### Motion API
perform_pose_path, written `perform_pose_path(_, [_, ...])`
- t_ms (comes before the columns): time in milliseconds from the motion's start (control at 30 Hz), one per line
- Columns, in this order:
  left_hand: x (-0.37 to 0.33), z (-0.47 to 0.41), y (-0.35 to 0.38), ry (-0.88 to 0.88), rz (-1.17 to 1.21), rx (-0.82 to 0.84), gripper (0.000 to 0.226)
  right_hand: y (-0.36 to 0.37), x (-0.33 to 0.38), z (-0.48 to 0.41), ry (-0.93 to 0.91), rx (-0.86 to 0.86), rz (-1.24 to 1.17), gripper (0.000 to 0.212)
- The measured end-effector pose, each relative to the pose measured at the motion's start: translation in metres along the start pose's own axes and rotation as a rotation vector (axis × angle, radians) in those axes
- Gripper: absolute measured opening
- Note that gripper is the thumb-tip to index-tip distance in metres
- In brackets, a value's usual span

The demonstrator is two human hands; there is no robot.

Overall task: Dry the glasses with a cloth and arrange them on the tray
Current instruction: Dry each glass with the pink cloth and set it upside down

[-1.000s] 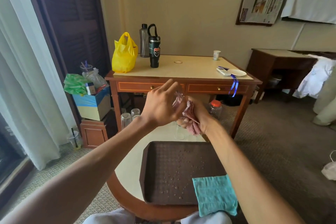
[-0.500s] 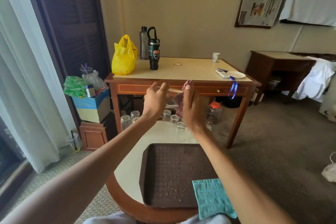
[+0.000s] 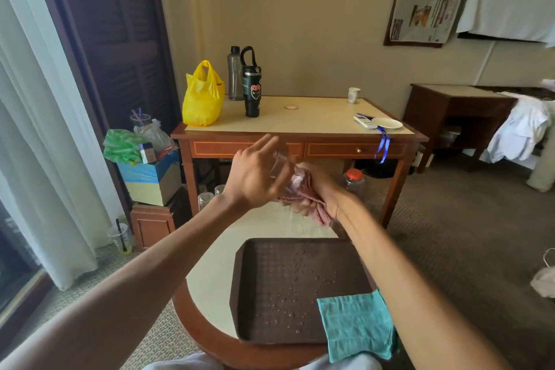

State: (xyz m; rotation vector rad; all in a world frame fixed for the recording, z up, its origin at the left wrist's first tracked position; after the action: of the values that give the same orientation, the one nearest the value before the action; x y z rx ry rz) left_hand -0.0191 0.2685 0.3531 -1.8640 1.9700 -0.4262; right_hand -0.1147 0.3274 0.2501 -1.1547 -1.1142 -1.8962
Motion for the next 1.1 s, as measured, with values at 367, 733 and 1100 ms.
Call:
perform_pose_path(367, [0.071, 0.044, 0.059, -1.136, 0.512, 0.362, 0.032, -0.007, 0.031, -0.002, -0.724, -0.476, 0.238, 0.064])
perform_pose_path(733, [0.063, 0.033, 0.031, -0.72, 0.114, 0.168, 0.035, -0.014, -0.004, -0.028, -0.368, -0.335, 0.068, 0.071])
perform_pose_path(1100, [0.052, 0.049, 0.002, -0.232, -0.348, 0.17, 0.028, -0.051, -0.098, -0.047, -0.049, -0.358, -0.179, 0.075])
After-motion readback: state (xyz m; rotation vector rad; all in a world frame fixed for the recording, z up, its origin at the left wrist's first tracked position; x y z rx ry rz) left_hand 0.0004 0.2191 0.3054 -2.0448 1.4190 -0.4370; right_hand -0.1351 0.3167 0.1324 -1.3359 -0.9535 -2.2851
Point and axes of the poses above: each hand's wrist, its own z-axis away from the middle knuckle, its own y-axis out of the palm, x = y × z, the point moved 9 cm from there along -z, towards the middle knuckle, and after that the axes turned 14 degrees about -z, right-handed, at the moved point
